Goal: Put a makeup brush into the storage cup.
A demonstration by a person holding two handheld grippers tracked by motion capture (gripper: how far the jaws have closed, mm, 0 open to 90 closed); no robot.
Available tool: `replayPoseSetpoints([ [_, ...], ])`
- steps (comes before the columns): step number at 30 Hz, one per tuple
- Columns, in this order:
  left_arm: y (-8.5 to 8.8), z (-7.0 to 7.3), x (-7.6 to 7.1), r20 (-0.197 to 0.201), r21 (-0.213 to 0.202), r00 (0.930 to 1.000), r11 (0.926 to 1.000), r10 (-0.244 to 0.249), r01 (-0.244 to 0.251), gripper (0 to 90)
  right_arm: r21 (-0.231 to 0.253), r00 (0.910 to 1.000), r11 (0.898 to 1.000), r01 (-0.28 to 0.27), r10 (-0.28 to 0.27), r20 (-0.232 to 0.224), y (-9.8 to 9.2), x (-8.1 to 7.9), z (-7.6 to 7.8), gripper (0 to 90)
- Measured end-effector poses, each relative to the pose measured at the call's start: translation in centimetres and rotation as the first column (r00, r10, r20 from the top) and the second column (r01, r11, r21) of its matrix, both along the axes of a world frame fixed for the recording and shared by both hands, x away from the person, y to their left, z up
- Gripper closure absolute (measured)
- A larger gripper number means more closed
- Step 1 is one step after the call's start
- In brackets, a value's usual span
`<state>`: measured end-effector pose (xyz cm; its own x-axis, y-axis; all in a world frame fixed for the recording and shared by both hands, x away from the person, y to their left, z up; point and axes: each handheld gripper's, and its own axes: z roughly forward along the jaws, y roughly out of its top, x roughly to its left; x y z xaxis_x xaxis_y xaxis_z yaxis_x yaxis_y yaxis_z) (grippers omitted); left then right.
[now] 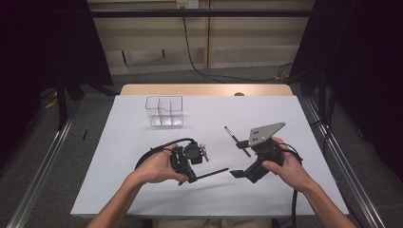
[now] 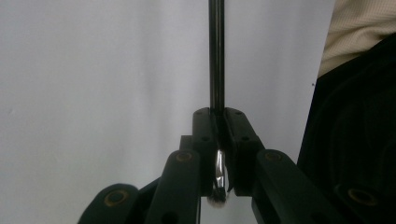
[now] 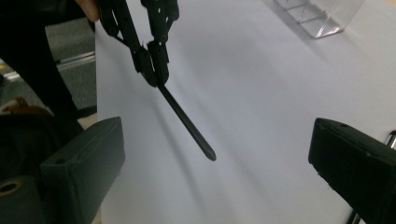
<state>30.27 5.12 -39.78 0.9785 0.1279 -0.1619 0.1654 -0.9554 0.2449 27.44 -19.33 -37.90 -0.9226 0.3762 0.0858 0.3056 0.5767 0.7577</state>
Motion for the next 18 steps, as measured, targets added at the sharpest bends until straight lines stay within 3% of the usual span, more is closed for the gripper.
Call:
replayPoseSetpoints([
  [2, 0.0, 0.0, 0.0, -0.002, 0.004, 1.0, 1.0, -0.003, 0.003, 83.7, -0.052, 0.9989, 0.998, -0.036, 0.034, -0.031, 0.3, 0.2, -0.3, 3.8],
  [3, 0.0, 0.0, 0.0, -0.002, 0.004, 1.0, 1.0, -0.003, 0.003, 83.7, -0.052, 0.9989, 0.998, -0.036, 0.034, -0.031, 0.3, 0.2, -0.3, 3.8],
  [4, 0.0, 0.0, 0.0, 0.001, 0.003, 1.0, 1.0, 0.0, 0.0, 83.7, -0.082, 0.9961, 0.994, -0.07, 0.065, -0.06, 0.6, 0.3, -0.5, 4.0],
  [6, -0.1, -0.1, -0.1, 0.008, 0.002, 0.9999, 1.0, 0.007, -0.007, 83.7, -0.117, 0.9944, 0.989, -0.087, 0.08, -0.07, 0.8, 0.4, -0.6, 4.3],
  [10, -0.3, -0.1, -0.2, 0.008, 0.013, 0.9999, 0.9999, -0.007, 0.007, 83.8, -0.148, 0.9894, 0.981, -0.128, 0.115, -0.088, 1.2, 0.7, -0.7, 5.4],
  [13, -0.3, 0.0, -0.2, 0.009, 0.024, 0.9998, 0.9995, -0.02, 0.019, 83.7, -0.208, 0.9848, 0.965, -0.159, 0.139, -0.104, 1.8, 0.8, -0.7, 6.1],
  [15, -0.3, 0.0, -0.2, 0.009, 0.028, 0.9997, 0.9994, -0.022, 0.022, 83.7, -0.253, 0.9806, 0.95, -0.181, 0.155, -0.12, 2.3, 0.9, -0.8, 6.6],
  [16, -0.2, -0.1, -0.3, 0.006, 0.024, 0.9999, 0.9997, -0.011, 0.011, 83.7, -0.294, 0.9763, 0.935, -0.199, 0.163, -0.142, 2.7, 1.0, -1.1, 8.1],
  [18, -0.2, -0.1, -0.3, 0.006, 0.025, 0.9999, 0.9996, -0.012, 0.012, 83.7, -0.32, 0.9732, 0.924, -0.209, 0.164, -0.161, 3.0, 1.2, -1.4, 9.1],
])
